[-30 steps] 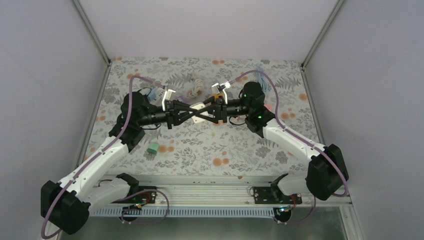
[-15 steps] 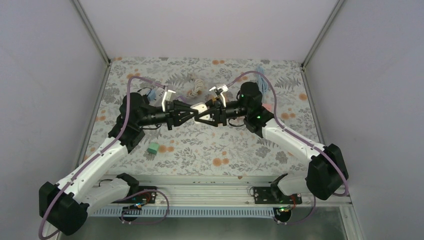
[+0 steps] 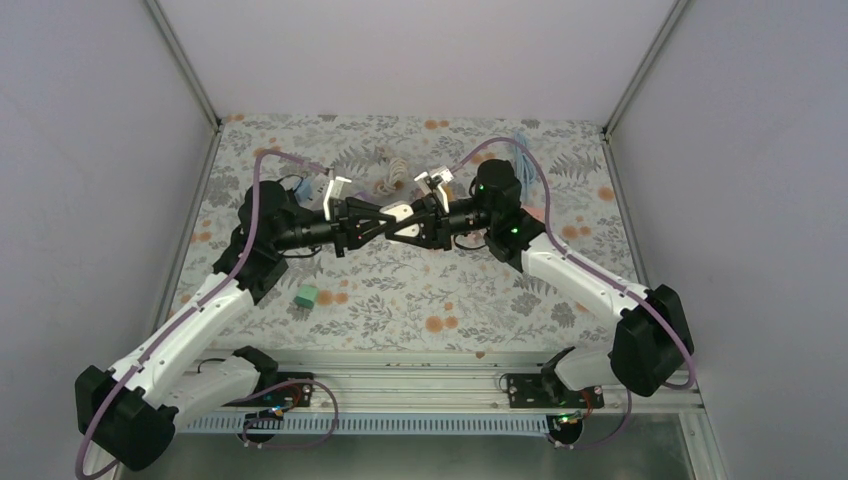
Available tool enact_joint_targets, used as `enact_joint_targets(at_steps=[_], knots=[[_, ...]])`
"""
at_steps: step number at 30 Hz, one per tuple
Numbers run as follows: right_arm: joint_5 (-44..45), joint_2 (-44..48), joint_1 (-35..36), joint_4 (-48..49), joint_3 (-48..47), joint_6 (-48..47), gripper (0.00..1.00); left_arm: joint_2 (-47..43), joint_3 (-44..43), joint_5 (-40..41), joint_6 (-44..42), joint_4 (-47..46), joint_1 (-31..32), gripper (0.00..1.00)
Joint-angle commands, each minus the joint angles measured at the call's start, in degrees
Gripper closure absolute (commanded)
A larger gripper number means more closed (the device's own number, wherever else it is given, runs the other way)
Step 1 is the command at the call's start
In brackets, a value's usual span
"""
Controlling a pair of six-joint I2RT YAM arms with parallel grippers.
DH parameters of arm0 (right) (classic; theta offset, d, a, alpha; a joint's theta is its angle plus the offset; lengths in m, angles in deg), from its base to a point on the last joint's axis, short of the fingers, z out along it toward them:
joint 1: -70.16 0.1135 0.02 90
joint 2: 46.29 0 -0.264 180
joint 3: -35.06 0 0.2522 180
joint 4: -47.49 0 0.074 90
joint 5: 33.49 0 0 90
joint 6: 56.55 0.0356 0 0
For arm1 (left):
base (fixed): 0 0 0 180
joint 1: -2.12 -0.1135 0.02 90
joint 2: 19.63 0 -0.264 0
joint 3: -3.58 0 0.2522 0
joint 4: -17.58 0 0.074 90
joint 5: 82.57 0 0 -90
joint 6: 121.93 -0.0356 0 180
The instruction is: Insert the plug
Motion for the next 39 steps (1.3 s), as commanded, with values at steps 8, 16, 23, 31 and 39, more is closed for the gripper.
enact_joint_targets(at_steps=[8,16,23,31,39], knots=[[4.4,0.4,0.5,-1.2,0.0,1.7,0.96,-2.1,-1.5,1.2,-4.2,-0.1,0.7,0.56],[5.8,3.1,0.5,-3.1,1.1,-1.3,0.97,-6.1,-1.1,9.4,-6.6,2.6,0.7,0.37],[4.3,3.4,0.5,-4.5,0.5,-2.8,0.97,-3.0,-1.8,6.2,-4.5,2.2,0.7,0.58],[3.3,2.2,0.5,-4.7,-1.2,-2.7,0.96,-3.0,-1.3,4.4,-4.0,0.9,0.8,0.86],[3.7,0.2,0.5,-4.8,-3.2,0.5,0.73,-3.2,-0.9,4.8,-4.9,1.0,1.0,0.98]])
